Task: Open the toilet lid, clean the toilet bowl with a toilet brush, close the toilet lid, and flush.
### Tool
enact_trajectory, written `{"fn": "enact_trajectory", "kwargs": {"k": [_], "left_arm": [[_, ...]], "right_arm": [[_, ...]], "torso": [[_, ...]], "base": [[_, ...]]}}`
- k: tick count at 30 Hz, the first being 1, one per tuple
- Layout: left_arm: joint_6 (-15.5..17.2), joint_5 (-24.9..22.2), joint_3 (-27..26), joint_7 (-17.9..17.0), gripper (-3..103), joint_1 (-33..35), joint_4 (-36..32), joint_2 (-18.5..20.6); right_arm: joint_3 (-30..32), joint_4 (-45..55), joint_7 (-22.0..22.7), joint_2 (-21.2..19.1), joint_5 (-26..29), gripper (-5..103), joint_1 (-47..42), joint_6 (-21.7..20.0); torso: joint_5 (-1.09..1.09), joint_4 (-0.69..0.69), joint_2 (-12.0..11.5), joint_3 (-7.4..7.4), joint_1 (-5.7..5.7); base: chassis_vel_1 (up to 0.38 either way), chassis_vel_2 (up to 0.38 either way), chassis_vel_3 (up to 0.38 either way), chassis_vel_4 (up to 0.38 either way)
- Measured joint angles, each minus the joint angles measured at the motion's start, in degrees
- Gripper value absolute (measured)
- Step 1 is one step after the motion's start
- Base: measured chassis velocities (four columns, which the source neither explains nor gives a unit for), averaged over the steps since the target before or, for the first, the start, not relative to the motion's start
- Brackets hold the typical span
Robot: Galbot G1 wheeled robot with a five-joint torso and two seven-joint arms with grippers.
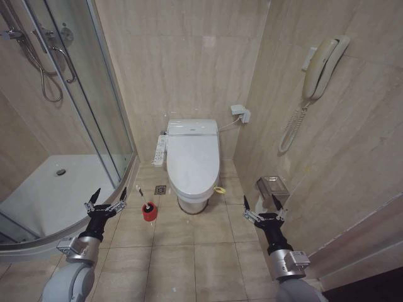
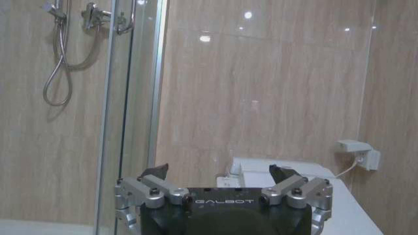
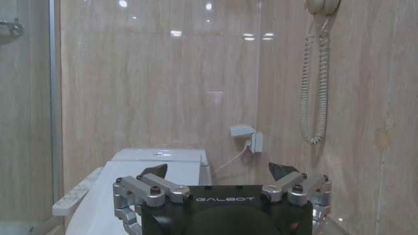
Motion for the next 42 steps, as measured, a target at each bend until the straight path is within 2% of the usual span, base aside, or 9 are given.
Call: {"fn": "enact_trajectory", "kwargs": {"k": [42], "left_arm": [[0.0,0.0,0.0,0.0,100,0.0,0.0,0.0]], "right_arm": [[-0.1,-0.6,-0.2,0.4,-0.1,100,0.4,0.6]], "torso": [[0.0,0.0,0.0,0.0,0.0]], "base": [[-0.068,0.064,0.068,-0.067]]}}
